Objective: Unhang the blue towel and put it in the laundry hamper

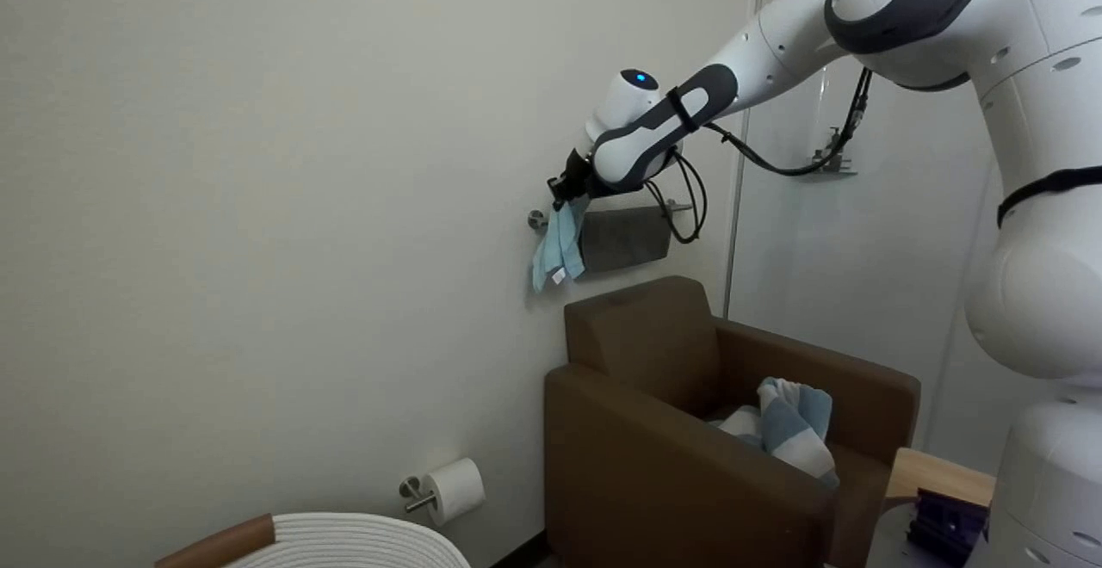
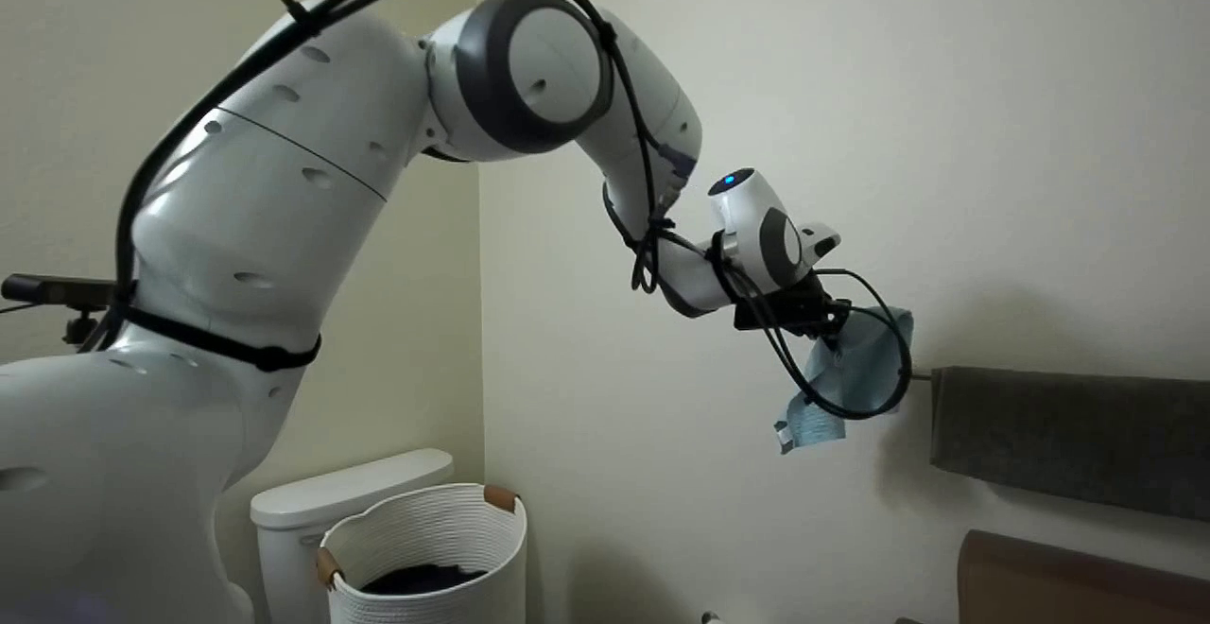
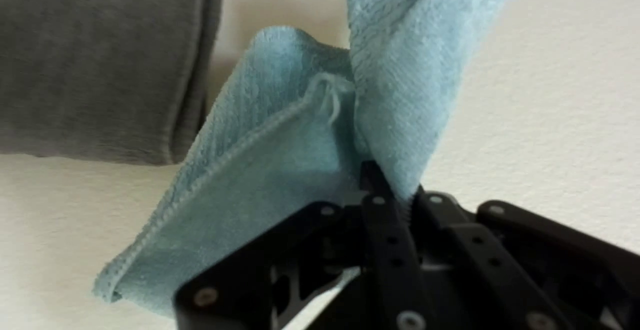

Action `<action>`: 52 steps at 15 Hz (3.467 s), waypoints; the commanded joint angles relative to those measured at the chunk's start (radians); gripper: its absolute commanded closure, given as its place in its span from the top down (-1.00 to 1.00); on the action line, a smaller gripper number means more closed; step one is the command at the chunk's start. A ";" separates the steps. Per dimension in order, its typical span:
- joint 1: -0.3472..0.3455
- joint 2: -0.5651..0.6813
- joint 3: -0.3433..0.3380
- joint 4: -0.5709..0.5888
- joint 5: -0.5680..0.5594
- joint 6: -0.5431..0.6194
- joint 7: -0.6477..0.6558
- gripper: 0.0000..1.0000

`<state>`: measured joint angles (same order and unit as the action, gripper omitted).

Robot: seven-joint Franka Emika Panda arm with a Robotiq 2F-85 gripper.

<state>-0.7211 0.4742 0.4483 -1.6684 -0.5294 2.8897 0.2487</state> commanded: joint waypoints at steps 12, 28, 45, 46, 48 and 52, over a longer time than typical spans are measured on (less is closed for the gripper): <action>0.410 -0.104 -0.369 -0.038 0.369 -0.051 -0.258 -0.82; 0.796 -0.167 -0.432 0.010 0.249 -0.200 -0.268 -0.87; 0.810 -0.504 -0.183 -0.517 0.790 -0.124 -0.829 -0.88; 0.826 -0.499 -0.164 -0.514 0.867 -0.128 -0.900 -0.88; 0.854 -0.495 -0.138 -0.503 1.023 -0.149 -1.042 -0.88; 0.876 -0.466 -0.123 -0.483 1.192 -0.267 -1.239 -0.89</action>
<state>0.1552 0.0030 0.3236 -2.1543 0.5815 2.7018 -0.8580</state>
